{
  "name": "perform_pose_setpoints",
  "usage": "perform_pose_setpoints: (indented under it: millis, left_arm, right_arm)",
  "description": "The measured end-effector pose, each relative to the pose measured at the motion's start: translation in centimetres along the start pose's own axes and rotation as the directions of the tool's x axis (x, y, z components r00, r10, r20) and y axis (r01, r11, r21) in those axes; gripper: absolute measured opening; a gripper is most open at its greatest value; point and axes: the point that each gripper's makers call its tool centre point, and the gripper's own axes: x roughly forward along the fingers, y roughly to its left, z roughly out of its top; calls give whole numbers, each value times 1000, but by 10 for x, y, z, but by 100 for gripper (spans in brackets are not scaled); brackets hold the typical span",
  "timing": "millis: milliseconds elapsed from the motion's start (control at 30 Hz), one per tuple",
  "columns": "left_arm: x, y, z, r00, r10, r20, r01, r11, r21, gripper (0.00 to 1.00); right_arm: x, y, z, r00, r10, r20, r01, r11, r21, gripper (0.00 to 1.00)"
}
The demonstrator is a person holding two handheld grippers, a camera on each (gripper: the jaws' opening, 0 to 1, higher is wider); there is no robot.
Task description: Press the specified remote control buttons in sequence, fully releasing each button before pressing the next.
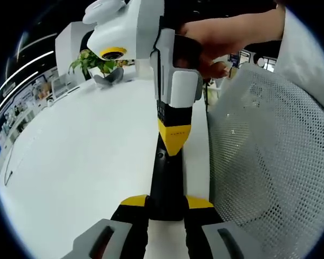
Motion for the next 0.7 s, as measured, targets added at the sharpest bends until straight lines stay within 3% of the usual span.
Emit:
perform_pose_setpoints:
  millis: [700]
  left_arm:
    - [0, 0, 0, 1000, 2, 9, -2, 1000, -10, 24]
  right_arm:
    - [10, 3, 2, 1000, 29, -6, -29, 999, -12, 0]
